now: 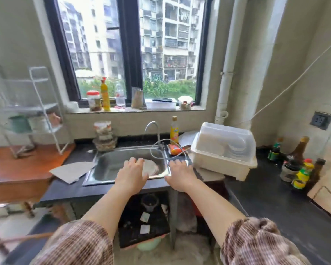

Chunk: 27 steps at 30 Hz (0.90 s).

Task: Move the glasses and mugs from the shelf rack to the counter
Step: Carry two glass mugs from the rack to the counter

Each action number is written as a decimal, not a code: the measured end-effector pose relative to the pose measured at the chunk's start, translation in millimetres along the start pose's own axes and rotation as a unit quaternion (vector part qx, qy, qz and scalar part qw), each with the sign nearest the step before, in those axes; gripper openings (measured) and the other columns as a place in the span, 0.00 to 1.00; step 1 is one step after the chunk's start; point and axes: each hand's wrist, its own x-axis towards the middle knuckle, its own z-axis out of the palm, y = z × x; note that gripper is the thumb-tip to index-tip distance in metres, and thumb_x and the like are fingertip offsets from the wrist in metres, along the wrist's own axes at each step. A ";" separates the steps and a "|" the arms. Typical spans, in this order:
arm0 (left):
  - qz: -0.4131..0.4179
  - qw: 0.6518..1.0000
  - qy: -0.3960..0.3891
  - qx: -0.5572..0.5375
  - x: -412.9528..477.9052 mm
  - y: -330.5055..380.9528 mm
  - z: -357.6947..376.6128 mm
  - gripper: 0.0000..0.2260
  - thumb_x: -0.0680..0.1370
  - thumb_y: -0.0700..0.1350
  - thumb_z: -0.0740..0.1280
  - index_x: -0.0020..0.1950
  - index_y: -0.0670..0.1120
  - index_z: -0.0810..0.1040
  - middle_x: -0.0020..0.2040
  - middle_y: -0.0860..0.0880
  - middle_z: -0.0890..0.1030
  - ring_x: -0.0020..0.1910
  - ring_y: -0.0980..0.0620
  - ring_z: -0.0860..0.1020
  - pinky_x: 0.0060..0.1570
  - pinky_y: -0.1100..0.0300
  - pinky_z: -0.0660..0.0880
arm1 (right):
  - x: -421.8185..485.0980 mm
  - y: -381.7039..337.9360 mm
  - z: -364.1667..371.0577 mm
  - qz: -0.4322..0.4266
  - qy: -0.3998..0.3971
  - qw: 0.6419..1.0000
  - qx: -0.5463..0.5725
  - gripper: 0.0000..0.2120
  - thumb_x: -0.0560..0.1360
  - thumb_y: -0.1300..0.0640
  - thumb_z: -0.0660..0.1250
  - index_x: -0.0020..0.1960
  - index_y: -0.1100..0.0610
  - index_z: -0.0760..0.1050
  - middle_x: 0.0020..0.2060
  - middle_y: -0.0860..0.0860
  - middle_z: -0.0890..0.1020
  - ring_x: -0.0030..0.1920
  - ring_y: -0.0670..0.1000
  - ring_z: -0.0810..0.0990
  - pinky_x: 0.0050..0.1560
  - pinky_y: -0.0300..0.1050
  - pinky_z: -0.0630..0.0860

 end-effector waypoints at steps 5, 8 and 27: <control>-0.072 0.996 0.028 0.054 12.9 -100.3 -44.1 0.22 0.79 0.51 0.60 0.71 0.46 0.64 0.66 0.43 0.69 0.65 0.42 0.67 0.60 0.49 0.70 | 65.1 -101.3 -5.1 -0.097 0.000 0.995 -0.010 0.21 0.77 0.49 0.60 0.67 0.59 0.67 0.66 0.57 0.72 0.68 0.59 0.67 0.65 0.59 0.67; -0.113 0.991 0.037 0.063 25.7 -155.5 -62.7 0.22 0.78 0.51 0.60 0.71 0.46 0.64 0.65 0.43 0.69 0.65 0.42 0.67 0.59 0.48 0.71 | 106.9 -154.5 -4.2 -0.138 0.005 0.990 -0.003 0.21 0.78 0.48 0.60 0.67 0.58 0.66 0.65 0.57 0.72 0.67 0.59 0.67 0.64 0.59 0.67; -0.280 0.955 0.100 0.012 218.2 -467.6 -148.4 0.22 0.78 0.52 0.59 0.71 0.48 0.64 0.68 0.43 0.68 0.67 0.42 0.67 0.63 0.47 0.70 | 407.0 -451.2 5.7 -0.288 0.027 0.957 0.021 0.24 0.78 0.51 0.59 0.72 0.57 0.64 0.68 0.57 0.70 0.69 0.59 0.65 0.66 0.60 0.65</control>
